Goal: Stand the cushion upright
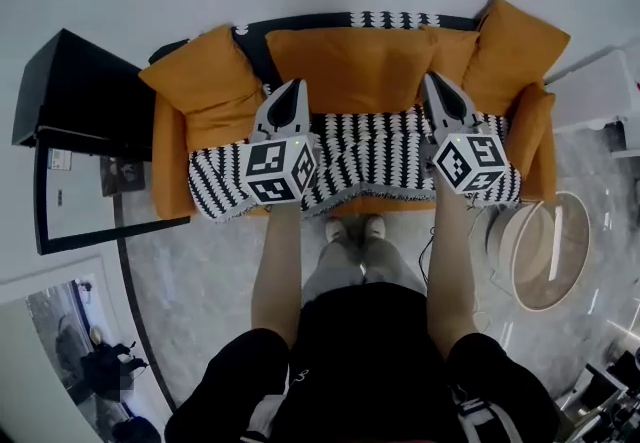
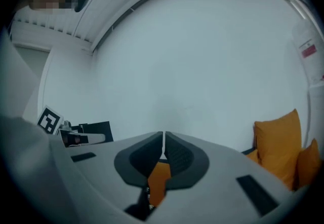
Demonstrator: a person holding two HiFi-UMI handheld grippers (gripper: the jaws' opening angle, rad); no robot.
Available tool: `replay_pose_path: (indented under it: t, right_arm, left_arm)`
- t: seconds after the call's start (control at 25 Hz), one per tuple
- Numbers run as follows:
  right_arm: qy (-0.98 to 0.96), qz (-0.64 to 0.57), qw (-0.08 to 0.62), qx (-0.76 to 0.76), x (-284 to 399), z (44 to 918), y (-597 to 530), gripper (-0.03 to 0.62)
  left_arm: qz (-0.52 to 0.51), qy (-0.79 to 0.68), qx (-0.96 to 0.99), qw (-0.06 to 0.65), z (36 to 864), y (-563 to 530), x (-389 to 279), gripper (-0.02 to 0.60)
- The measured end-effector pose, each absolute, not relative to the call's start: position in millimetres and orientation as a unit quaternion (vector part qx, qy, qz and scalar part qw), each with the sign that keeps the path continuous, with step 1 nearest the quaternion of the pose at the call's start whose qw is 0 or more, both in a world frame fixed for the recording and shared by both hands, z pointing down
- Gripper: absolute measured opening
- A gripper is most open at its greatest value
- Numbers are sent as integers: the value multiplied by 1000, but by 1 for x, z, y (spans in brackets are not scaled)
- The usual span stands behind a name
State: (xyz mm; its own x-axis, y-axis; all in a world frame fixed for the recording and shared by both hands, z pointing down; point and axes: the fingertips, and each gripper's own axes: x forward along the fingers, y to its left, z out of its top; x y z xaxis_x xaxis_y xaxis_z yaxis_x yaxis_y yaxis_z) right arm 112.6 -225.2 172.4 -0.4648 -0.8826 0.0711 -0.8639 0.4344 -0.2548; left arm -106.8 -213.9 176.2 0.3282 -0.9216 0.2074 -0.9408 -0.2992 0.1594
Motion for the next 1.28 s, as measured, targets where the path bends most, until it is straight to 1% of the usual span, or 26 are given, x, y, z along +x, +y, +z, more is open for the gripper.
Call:
replay_pose_path:
  t: [0.32,0.52,0.8,1.28]
  right_arm:
    - [854,-76,29,-513,117,117,-160,18]
    - [863,-45,23,-503,116,91,-130,18]
    - [868,-18,14,-497,109,83,-113,17]
    - [873,-6,17,-487,96,74,-113,17]
  left_arm:
    - [12,-583,810,61,108,-145,-77,9]
    - [5,-589,808,29,81,-118,-66,9]
    - [0,-595,804,6,65,-103,-62,9]
    - [6,-601,799,-1,63,-97,-66,9]
